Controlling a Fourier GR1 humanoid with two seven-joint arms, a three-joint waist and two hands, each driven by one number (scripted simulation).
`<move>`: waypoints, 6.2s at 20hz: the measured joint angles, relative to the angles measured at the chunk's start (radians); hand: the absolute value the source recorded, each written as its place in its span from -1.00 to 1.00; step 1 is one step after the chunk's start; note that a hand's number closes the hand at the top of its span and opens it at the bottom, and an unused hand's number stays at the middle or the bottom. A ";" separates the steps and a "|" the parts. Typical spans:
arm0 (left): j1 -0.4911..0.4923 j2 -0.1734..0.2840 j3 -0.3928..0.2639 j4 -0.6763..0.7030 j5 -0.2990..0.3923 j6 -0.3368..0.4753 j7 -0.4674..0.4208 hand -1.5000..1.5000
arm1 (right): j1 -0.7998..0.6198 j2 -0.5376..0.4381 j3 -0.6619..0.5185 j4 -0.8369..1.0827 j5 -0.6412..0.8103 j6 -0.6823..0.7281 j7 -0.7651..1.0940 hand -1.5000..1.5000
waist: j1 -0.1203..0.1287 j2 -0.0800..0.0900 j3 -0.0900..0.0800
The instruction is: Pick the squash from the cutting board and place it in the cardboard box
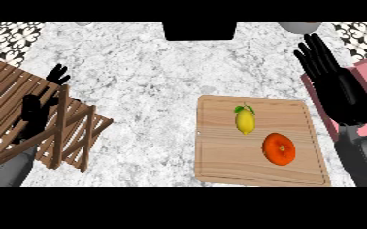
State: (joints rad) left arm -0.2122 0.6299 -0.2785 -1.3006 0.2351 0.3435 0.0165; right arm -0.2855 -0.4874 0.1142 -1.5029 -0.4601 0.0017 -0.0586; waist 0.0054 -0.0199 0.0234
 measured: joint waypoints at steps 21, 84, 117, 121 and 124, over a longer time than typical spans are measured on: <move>0.021 0.058 0.018 -0.056 0.028 -0.249 -0.223 0.00 | 0.575 -0.375 -0.183 -0.443 0.544 -0.254 -0.019 -1.00 | -0.052 0.016 -0.034; -0.011 -0.085 0.154 -0.080 -0.129 -0.384 -0.158 0.00 | 0.150 -0.059 0.497 -0.273 1.194 0.273 0.996 -1.00 | 0.001 0.026 -0.034; -0.062 -0.146 0.184 -0.071 -0.208 -0.439 -0.137 0.00 | -0.257 0.165 0.275 0.288 1.320 0.011 0.666 1.00 | 0.053 0.043 -0.034; -0.062 -0.148 0.187 -0.067 -0.213 -0.439 -0.137 0.00 | -0.401 0.188 0.253 0.413 1.375 -0.045 0.640 1.00 | 0.051 0.039 -0.034; -0.050 -0.146 0.195 -0.070 -0.219 -0.437 -0.141 0.00 | -0.492 0.186 0.236 0.464 1.411 -0.063 0.636 1.00 | 0.042 0.034 -0.033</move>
State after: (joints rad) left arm -0.2620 0.4834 -0.0835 -1.3704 0.0165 -0.0931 -0.1241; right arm -0.7771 -0.3012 0.3506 -1.0384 0.9510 -0.0610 0.5771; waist 0.0470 0.0140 -0.0098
